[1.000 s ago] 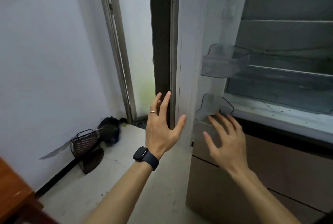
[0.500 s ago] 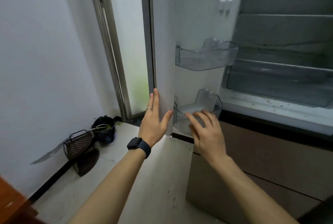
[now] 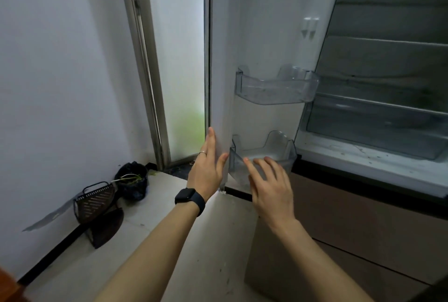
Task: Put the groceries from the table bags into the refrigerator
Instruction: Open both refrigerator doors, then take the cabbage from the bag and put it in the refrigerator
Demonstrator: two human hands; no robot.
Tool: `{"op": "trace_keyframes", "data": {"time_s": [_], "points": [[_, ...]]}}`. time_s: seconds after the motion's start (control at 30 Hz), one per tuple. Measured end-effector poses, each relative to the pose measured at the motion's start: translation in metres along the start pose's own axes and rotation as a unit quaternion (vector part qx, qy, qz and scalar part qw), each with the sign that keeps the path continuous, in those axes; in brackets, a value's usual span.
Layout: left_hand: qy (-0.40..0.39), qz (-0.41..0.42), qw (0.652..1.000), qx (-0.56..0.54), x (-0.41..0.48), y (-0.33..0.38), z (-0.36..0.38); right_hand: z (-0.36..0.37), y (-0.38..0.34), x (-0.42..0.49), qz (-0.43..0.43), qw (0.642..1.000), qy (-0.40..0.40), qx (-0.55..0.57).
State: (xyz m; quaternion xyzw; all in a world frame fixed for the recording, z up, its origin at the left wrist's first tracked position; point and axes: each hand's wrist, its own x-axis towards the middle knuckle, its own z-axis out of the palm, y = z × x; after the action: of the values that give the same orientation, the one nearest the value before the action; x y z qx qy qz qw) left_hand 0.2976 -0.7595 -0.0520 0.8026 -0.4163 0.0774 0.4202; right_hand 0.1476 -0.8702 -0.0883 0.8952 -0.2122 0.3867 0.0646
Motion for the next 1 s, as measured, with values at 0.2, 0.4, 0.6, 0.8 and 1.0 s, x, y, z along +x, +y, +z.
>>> {"op": "trace_keyframes", "data": {"time_s": [0.2, 0.4, 0.6, 0.8, 1.0], "points": [[-0.059, -0.054, 0.995, 0.063, -0.006, 0.003, -0.017, -0.026, -0.003, 0.011, 0.023, 0.990, -0.140, 0.016], [-0.086, -0.062, 0.984, 0.145, -0.075, 0.002, -0.070, -0.089, -0.028, 0.000, 0.018, 0.981, -0.164, 0.105], [-0.088, -0.114, 0.974, 0.176, -0.188, -0.014, -0.127, -0.125, -0.078, -0.060, -0.004, 0.955, -0.180, 0.234], [-0.071, -0.214, 0.943, 0.246, -0.320, -0.037, -0.206, -0.121, -0.178, -0.128, -0.072, 0.913, -0.258, 0.308], [0.014, -0.342, 0.901, 0.266, -0.450, -0.047, -0.309, -0.140, -0.317, -0.169, -0.186, 0.867, -0.314, 0.340]]}}
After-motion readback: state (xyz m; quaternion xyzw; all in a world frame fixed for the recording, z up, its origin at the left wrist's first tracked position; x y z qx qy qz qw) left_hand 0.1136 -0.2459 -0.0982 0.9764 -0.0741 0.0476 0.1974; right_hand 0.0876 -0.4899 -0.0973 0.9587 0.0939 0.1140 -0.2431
